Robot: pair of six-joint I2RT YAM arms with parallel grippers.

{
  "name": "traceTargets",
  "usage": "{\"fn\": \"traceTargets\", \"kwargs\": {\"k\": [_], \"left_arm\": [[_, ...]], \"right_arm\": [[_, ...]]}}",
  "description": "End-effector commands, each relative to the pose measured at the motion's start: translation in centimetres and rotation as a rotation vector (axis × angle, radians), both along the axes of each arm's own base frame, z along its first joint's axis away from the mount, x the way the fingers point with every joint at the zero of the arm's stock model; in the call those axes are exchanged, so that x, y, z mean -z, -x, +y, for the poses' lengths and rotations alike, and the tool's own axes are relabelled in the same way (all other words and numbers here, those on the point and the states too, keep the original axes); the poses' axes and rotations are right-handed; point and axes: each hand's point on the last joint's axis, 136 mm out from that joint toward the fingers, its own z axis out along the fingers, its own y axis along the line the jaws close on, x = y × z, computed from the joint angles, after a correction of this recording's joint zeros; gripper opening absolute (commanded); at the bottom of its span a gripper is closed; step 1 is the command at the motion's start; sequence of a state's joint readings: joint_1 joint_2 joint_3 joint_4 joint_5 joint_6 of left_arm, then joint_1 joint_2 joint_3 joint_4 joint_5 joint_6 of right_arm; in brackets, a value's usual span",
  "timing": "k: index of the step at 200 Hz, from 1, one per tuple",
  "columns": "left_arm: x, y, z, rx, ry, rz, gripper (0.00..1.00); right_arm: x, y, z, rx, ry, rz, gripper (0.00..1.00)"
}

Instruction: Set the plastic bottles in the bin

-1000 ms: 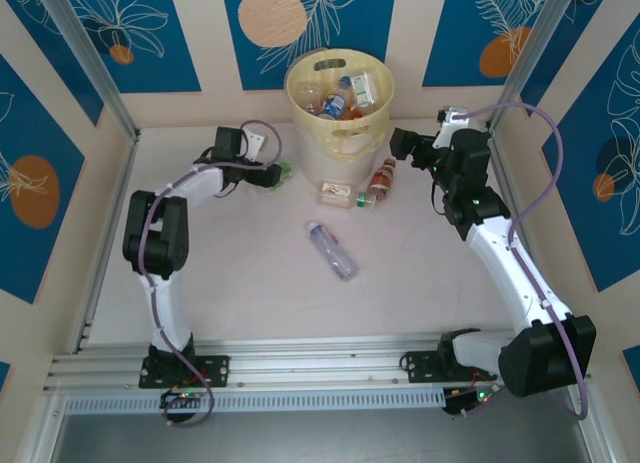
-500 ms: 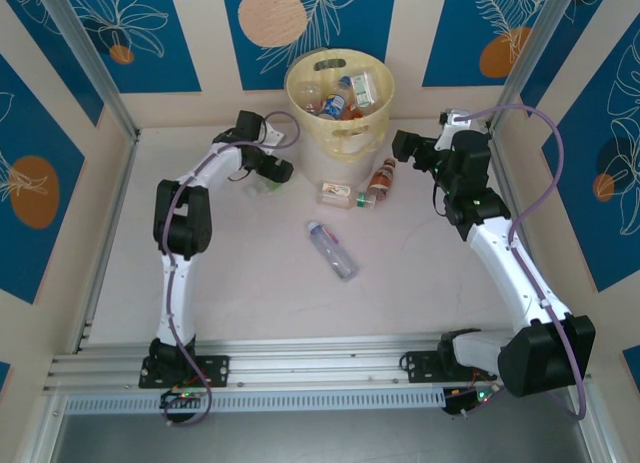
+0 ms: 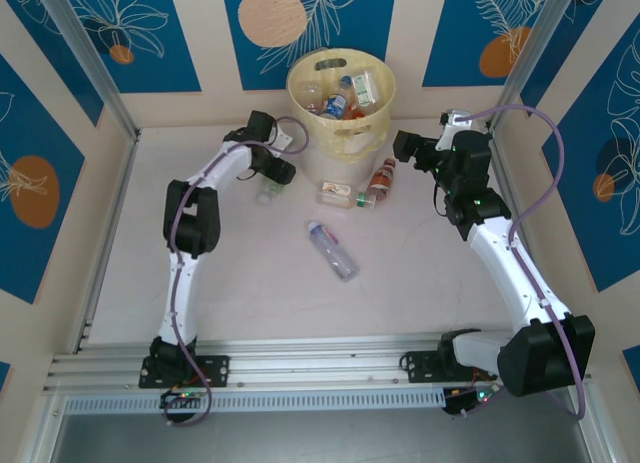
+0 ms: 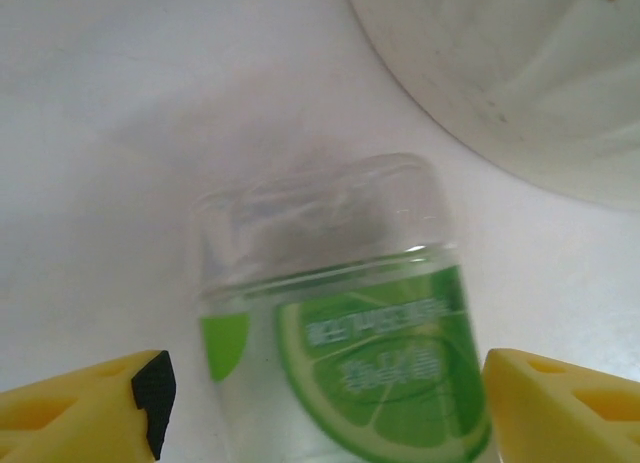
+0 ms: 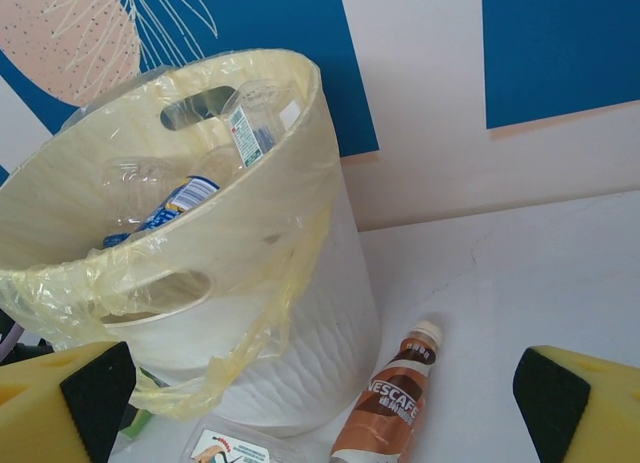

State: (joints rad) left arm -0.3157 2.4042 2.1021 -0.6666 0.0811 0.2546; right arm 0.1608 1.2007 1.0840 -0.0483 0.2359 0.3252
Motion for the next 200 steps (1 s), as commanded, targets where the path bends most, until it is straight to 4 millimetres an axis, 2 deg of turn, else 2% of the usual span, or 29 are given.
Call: {"fn": "traceTargets", "kwargs": {"k": [1, 44, 91, 119, 154, 200], "left_arm": [[1.5, 1.2, -0.6, 0.038, -0.07, 0.043, 0.8], [2.2, 2.3, -0.3, 0.025, -0.09, 0.075, 0.83], [2.1, 2.2, 0.4, -0.019, -0.11, 0.062, 0.7], [1.6, 2.0, 1.6, -0.074, -0.086, 0.042, 0.59], [1.0, 3.0, 2.7, -0.108, -0.051, 0.021, 0.56], [-1.7, 4.8, 3.1, -0.141, 0.033, -0.022, 0.48]], "right_arm": [[0.3, 0.0, -0.4, 0.014, -0.003, 0.01, 0.99], [0.7, 0.0, -0.7, 0.02, 0.005, 0.02, 0.99], [0.8, 0.1, -0.8, 0.022, 0.007, 0.028, 0.99], [0.7, 0.3, -1.0, 0.028, 0.01, 0.027, 0.99], [0.6, 0.4, -1.3, 0.035, 0.009, 0.021, 0.99], [0.8, 0.2, -1.4, 0.035, 0.004, 0.027, 0.99]]}}
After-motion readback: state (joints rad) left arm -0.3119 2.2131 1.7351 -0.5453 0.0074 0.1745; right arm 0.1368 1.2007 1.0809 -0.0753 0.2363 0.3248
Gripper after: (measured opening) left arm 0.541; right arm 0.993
